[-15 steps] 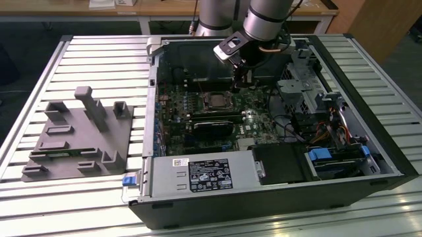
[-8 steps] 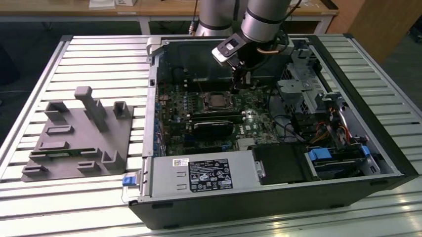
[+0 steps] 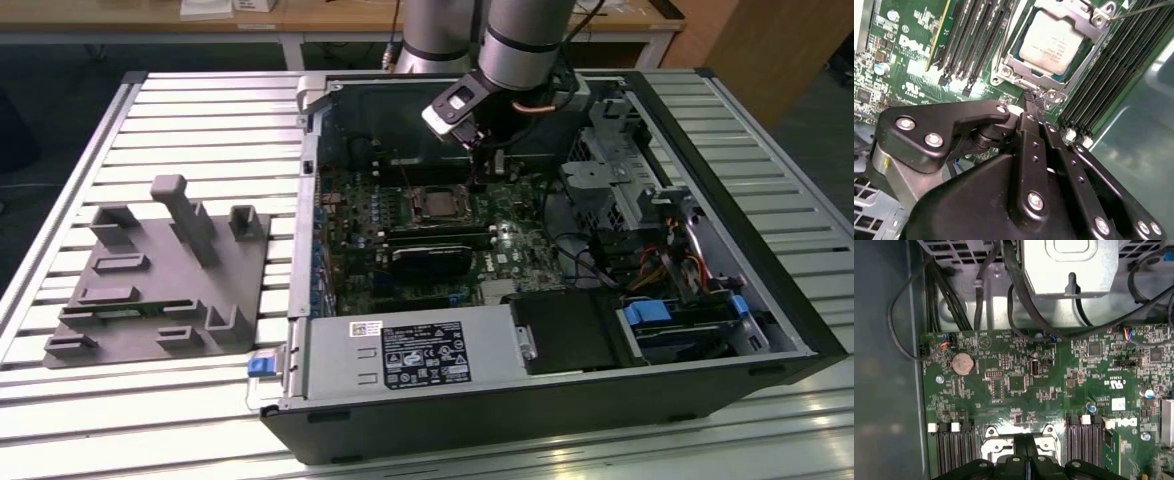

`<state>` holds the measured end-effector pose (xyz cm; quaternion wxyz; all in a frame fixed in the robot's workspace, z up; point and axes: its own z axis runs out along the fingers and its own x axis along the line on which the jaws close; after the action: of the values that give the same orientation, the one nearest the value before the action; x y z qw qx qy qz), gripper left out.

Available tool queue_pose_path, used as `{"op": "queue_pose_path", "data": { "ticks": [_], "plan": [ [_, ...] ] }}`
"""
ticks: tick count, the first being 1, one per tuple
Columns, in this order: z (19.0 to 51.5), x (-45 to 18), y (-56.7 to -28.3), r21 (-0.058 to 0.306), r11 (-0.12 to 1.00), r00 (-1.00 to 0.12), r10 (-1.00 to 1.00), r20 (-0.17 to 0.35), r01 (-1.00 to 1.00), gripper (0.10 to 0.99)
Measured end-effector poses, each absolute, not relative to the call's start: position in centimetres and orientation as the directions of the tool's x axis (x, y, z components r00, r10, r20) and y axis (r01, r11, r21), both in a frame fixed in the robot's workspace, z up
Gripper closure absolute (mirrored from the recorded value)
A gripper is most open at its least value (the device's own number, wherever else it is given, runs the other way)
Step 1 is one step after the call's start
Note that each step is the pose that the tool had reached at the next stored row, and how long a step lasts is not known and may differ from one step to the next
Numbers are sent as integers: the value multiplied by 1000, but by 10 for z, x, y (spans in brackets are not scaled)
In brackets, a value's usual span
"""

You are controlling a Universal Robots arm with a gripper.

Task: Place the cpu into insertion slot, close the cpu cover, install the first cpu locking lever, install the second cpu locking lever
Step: 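Close the cpu cover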

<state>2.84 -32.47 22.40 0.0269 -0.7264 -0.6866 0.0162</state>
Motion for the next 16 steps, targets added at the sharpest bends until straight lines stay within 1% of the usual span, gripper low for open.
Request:
{"op": "queue_pose_path", "data": {
  "ticks": [5, 10, 16],
  "plan": [
    [222, 20, -326, -47, -56, 56, 998, 17, 997, 980],
    [221, 18, -328, -12, -52, 52, 998, 31, 999, 980],
    [221, 17, -328, -11, -49, 49, 998, 32, 999, 980]
  ]
}}
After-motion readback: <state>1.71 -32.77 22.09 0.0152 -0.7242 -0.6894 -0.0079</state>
